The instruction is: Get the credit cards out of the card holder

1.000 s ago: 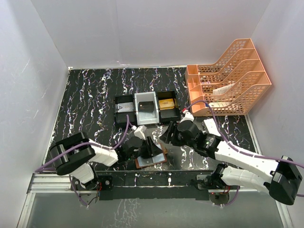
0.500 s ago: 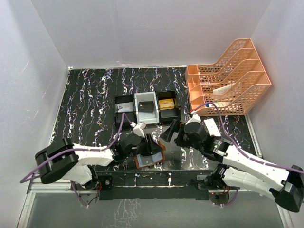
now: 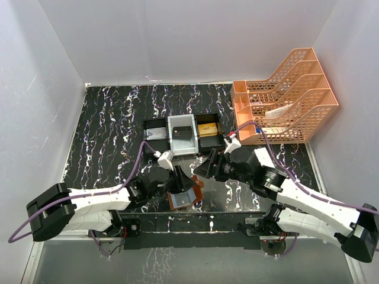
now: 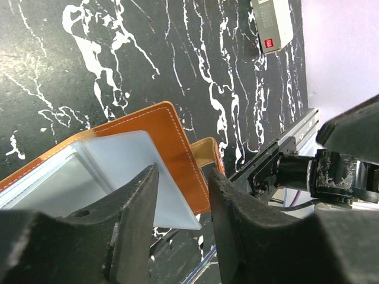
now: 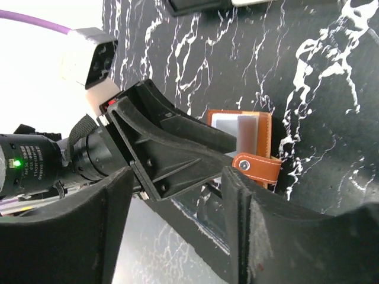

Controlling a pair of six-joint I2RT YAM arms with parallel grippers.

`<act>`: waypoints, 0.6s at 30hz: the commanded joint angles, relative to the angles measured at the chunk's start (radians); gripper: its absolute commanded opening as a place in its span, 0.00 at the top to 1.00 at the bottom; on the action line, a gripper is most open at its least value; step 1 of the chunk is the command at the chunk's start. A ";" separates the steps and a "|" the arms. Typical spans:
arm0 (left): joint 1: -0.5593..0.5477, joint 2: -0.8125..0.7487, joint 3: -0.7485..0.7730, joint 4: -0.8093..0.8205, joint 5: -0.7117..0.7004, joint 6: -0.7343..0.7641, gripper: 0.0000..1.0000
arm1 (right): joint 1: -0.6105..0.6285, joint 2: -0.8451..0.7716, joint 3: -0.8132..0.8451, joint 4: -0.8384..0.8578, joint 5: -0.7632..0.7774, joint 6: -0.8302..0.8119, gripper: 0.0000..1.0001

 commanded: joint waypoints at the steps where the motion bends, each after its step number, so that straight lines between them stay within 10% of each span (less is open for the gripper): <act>1: -0.002 0.005 -0.023 0.003 -0.016 0.019 0.64 | 0.007 0.064 0.043 0.043 -0.109 -0.015 0.55; 7: 0.004 0.087 -0.013 0.062 0.001 0.003 0.74 | 0.051 0.040 -0.048 0.041 -0.116 -0.011 0.83; 18: 0.049 0.195 -0.009 0.157 0.076 -0.049 0.75 | 0.104 0.137 -0.121 0.116 -0.201 -0.051 0.85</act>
